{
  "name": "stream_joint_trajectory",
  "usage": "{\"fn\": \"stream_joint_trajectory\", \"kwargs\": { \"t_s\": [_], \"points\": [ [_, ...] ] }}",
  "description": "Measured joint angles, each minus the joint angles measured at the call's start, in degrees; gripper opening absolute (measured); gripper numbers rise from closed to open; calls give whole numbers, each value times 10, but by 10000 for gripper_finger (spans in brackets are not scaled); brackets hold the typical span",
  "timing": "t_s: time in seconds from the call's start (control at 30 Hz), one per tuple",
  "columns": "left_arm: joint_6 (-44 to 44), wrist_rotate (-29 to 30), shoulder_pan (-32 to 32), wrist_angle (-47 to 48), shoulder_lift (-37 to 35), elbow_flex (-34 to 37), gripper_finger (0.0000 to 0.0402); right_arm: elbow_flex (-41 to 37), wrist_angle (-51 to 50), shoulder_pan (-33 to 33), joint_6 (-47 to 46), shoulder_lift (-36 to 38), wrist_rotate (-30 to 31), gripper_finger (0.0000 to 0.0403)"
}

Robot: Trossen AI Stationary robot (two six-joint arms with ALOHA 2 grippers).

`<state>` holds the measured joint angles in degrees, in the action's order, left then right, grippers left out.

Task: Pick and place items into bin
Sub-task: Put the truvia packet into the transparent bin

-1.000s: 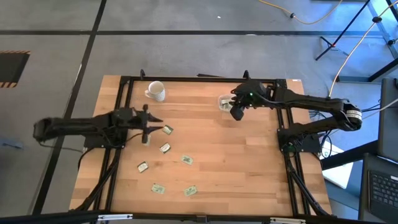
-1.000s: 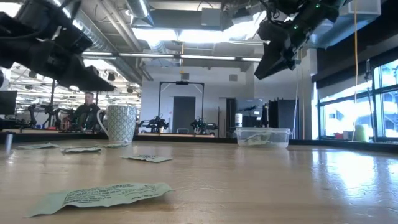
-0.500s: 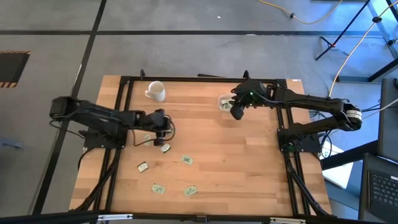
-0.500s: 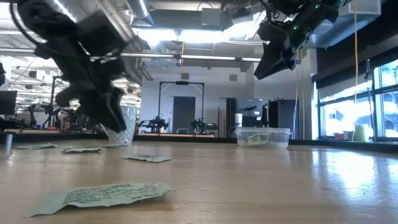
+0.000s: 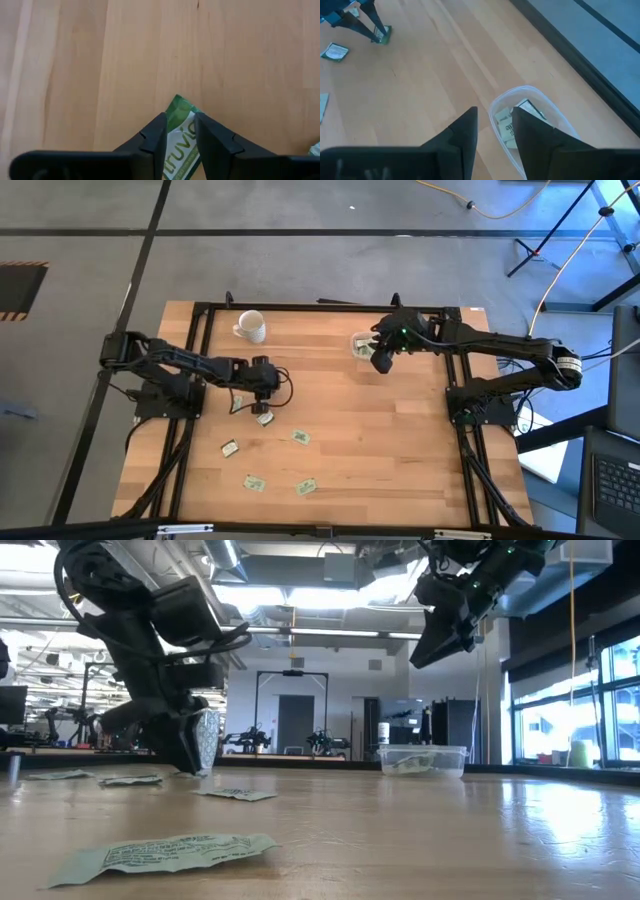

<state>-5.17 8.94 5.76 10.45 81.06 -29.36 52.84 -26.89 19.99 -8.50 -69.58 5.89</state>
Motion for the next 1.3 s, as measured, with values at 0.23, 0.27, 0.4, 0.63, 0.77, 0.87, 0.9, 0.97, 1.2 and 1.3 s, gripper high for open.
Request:
{"fn": "stream_joint_trajectory", "kwargs": {
  "t_s": [0.23,0.27,0.4,0.63,0.77,0.87,0.9,0.97,1.2,1.3],
  "points": [
    [15,-42,0,1,0,0,53,0,-6,0,1,0,0,127],
    [14,-44,0,1,1,0,48,0,-7,0,1,0,0,127],
    [14,-44,0,-2,1,1,33,0,-3,0,14,0,0,127],
    [15,-42,0,-33,3,4,22,-85,73,17,43,54,-28,126],
    [15,-42,0,-73,3,-9,23,-128,112,40,74,108,-60,126],
    [14,-41,0,-109,3,-43,22,-151,136,58,95,145,-56,126],
    [14,-39,0,-128,3,-55,21,-156,142,63,103,157,-56,126],
    [14,-35,2,-169,3,-85,20,-170,143,74,106,177,-56,126],
    [-63,-48,28,-180,41,-227,19,-249,153,100,72,227,-60,126],
    [-104,-89,38,-178,91,-296,19,-280,186,100,55,247,-62,126]
  ]
}}
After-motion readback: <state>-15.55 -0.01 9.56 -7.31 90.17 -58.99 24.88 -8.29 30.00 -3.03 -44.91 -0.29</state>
